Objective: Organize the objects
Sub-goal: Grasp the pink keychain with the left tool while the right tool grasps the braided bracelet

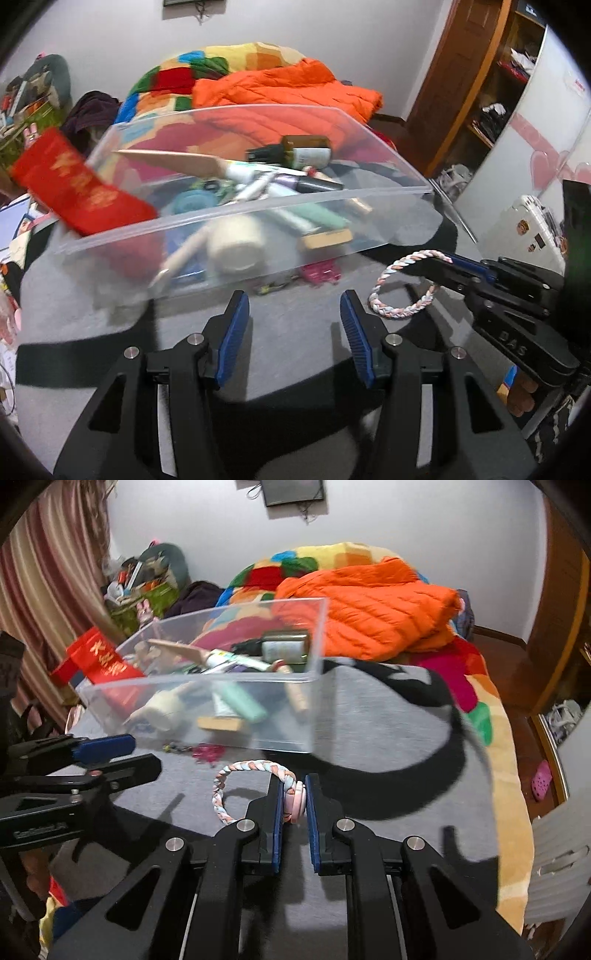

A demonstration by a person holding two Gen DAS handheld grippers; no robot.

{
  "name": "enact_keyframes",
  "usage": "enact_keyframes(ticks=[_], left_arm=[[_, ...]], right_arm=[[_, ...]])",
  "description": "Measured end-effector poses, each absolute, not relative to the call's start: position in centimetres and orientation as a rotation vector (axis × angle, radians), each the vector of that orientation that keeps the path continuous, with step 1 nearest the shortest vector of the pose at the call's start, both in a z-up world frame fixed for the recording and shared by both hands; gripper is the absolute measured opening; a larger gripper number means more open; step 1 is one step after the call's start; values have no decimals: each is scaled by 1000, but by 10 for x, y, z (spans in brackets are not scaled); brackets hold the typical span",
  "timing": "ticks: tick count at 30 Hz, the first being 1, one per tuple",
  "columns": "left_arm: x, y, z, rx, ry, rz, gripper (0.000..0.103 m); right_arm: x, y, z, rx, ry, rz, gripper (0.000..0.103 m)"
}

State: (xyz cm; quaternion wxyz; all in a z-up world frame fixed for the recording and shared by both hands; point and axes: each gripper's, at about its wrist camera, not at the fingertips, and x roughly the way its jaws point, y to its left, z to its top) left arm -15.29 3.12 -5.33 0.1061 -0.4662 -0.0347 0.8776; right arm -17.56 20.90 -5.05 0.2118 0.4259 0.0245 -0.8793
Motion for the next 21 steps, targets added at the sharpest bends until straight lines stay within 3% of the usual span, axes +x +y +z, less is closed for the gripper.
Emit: enact_keyframes(ticks=[8,13,15,17,18,20,21], left_arm=[[-182,49,-75,-1507,-155,2638,60],[-183,60,-78,-1519,-120,2706,60],[-183,63,-79,-1518,-93,2735,55],[-181,64,-79,-1511,-75,2754,40],[-179,64,-78,-1505,-75,2759,37],[-177,64,-79,-1508,-89,2726,20],[-175,65,-80,-1503,-85,2725,20]], right_arm=[[-174,231,-52,1155,-35,-2422,11],[-175,235,-59,1157,-73,-2395,11],[-175,237,-62,1158,-90,-2388,11],[-174,240,-63,1156,-105,-2385,11],[-174,241,-63,1154,-110,-2385,11],[-174,243,-63,1151,-119,-2386,11],[-174,244,-62,1149,-125,-2388,11]])
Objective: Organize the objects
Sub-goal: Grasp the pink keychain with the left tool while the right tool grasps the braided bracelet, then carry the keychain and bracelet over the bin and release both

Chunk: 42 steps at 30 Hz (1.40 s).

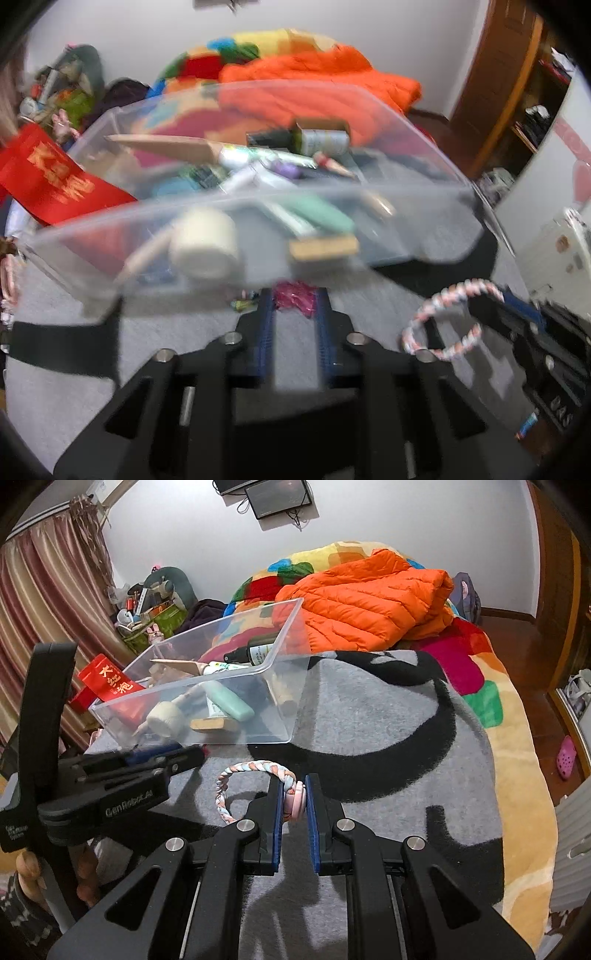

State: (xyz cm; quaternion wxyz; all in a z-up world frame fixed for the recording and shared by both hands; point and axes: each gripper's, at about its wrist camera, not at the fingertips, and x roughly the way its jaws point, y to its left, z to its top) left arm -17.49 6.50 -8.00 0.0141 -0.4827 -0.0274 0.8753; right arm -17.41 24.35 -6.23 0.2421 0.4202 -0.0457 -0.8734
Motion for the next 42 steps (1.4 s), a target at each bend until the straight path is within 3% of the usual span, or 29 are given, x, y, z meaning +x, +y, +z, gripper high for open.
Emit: enact_keyframes(ticks=[4,15,42], left_arm=[[-164,69,-80,-1475,-30,2714,20],[-127,44,-63,-1422,-137,2685,20],[-135,0,68,-919,-166,2824,20]], right_arm=[[-174,245,-60,1141,-128,-2393,11],[-168,233,-50,1122,-82,-2394,11],[-197,166,27,931,-14,-2455,11]])
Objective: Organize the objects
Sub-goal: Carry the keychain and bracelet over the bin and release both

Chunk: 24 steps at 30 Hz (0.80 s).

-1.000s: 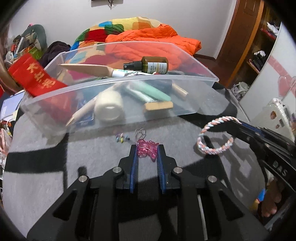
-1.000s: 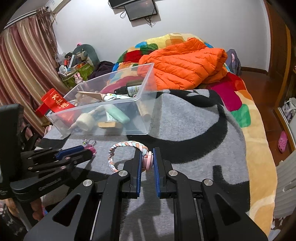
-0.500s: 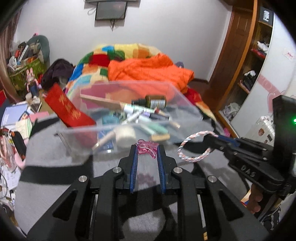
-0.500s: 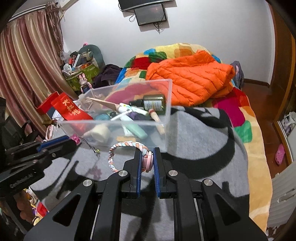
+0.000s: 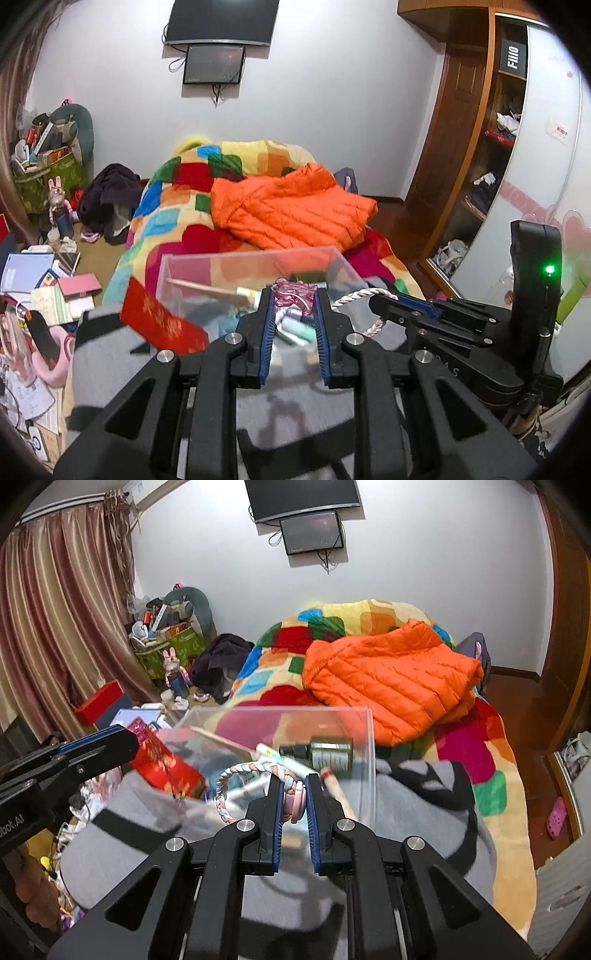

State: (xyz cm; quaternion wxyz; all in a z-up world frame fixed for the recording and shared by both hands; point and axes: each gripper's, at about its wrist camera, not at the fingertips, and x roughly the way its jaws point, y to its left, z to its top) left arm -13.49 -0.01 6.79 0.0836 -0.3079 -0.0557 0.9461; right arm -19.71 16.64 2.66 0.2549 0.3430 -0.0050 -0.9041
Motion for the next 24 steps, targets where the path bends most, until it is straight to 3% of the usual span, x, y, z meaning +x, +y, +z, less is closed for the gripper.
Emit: enact_keyframes(ticks=[15,17,21,24], left_arm=[[-191,-17,-3,-1176,-211,2745,21],[-192,-16,-11,-1204,-220,2723,21],[-188,-20,-11,-1197,-232,2727,27],[-178,-25,-3,-1164,-252,2745,36]], right_arm=[[-239,130,-17,1076,47,-2374,11],[-237,126,-20,1082,86,-2365,14],[-232,128,-16,1055,95,-2373,36],[-225,131,-8,1021,113,-2388,38]])
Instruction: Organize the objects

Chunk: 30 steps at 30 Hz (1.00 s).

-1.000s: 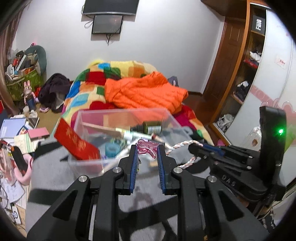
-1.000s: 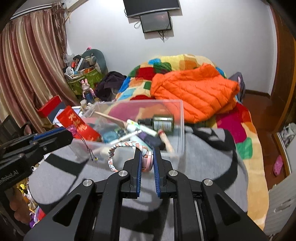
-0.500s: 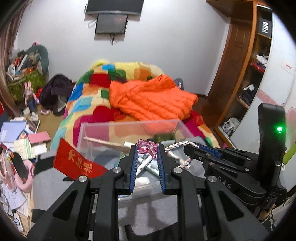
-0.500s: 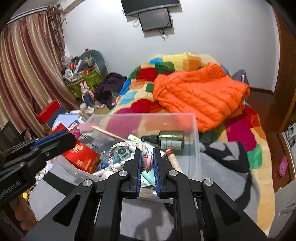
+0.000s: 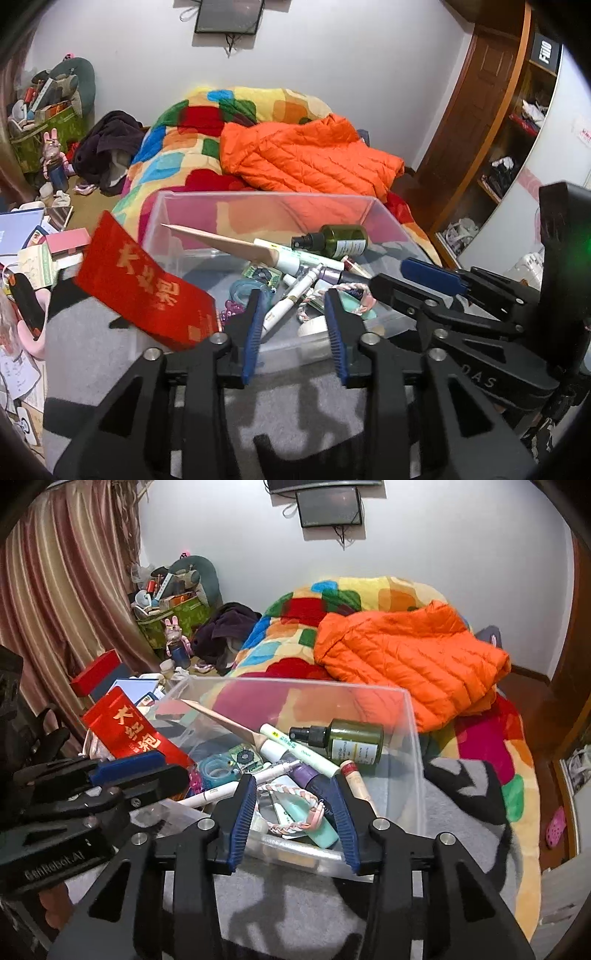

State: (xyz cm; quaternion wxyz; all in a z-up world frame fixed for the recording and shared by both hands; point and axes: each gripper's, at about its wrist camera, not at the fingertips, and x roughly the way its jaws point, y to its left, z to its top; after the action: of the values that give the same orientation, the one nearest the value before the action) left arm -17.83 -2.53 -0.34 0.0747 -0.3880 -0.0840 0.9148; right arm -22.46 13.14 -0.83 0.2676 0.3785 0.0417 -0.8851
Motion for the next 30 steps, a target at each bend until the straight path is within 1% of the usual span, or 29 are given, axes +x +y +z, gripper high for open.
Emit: enact_keyframes(ticks=[2,4,6,8,9,10,12,14,15,19,23,30], left_arm=[[-170,-28,4,-1137,-251,2761,41],[-161,-31,10,-1105,-248,2779,46],[-151,-33,16,-1078,-242,2790,51],[-141,-33,21,-1051,-226,2804,57],[-136,-33,22,-1038,-216,2813,59],[-131,-34,24,-1027,-204,2821,61],[-123,-34,25,-1014,-193,2825,63],[-115,-35,24,-1009,-192,2826,71],[-111,-36,23,-1003,-196,2833,73],[-94,-37,20,-983,-184,2855,75],[-81,-36,19,-964,-163,2869,83],[-65,-26,14,-957,-123,2882,85]], right_arm=[[-219,134,-2,1005,121,-2394,40],[-212,138,4,985,117,-2401,45],[-204,142,11,961,112,-2411,47],[-194,145,17,934,125,-2421,48],[-188,146,20,919,133,-2427,51],[-183,147,22,906,134,-2433,56],[-172,149,26,875,129,-2446,62],[-161,150,29,847,127,-2465,69],[-156,150,30,837,127,-2474,72],[-139,151,28,823,135,-2498,79],[-125,155,26,816,114,-2506,81],[-109,163,22,814,63,-2507,82]])
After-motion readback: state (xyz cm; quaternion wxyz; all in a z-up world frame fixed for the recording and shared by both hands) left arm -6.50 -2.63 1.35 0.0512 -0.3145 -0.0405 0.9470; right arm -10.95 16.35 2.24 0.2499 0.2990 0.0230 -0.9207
